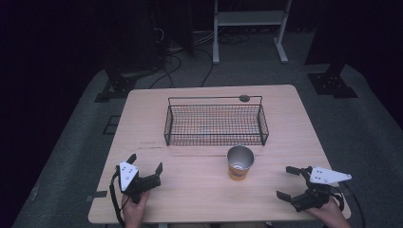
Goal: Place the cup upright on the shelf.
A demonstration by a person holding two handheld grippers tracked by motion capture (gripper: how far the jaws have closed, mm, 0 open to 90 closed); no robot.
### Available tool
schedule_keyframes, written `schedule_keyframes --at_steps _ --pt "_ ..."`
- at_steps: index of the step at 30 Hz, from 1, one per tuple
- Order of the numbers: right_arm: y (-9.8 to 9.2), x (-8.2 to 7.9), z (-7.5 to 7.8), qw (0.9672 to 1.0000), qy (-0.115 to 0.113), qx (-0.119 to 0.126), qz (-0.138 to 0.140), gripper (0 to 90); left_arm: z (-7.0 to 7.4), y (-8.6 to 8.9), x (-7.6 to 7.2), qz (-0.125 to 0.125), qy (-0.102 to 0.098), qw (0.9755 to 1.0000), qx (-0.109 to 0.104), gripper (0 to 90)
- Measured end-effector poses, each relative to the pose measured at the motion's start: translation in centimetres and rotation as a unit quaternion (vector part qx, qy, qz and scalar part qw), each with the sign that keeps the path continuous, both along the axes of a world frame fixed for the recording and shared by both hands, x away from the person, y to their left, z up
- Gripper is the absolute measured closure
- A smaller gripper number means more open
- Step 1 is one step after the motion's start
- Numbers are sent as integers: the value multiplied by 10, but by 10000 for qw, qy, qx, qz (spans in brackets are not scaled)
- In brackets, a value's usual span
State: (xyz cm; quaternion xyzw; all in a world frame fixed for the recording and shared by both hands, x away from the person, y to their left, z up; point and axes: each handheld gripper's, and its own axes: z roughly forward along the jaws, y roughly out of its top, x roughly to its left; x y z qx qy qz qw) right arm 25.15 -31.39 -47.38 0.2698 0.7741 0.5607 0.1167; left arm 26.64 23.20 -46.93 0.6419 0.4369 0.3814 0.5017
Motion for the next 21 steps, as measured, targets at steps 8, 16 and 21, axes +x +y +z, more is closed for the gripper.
schedule_keyframes --at_steps 8,16,21 --pt "6 -2 1 10000 -14 -61 28 0 0 0 -1 -24 -21 10000 3 0" --pt "19 -1 5 9998 -48 -127 121 0 0 1 -2 -29 -38 10000 -18 0" --pt "23 0 7 9998 -89 -112 110 0 0 0 -2 -16 -38 10000 11 0"
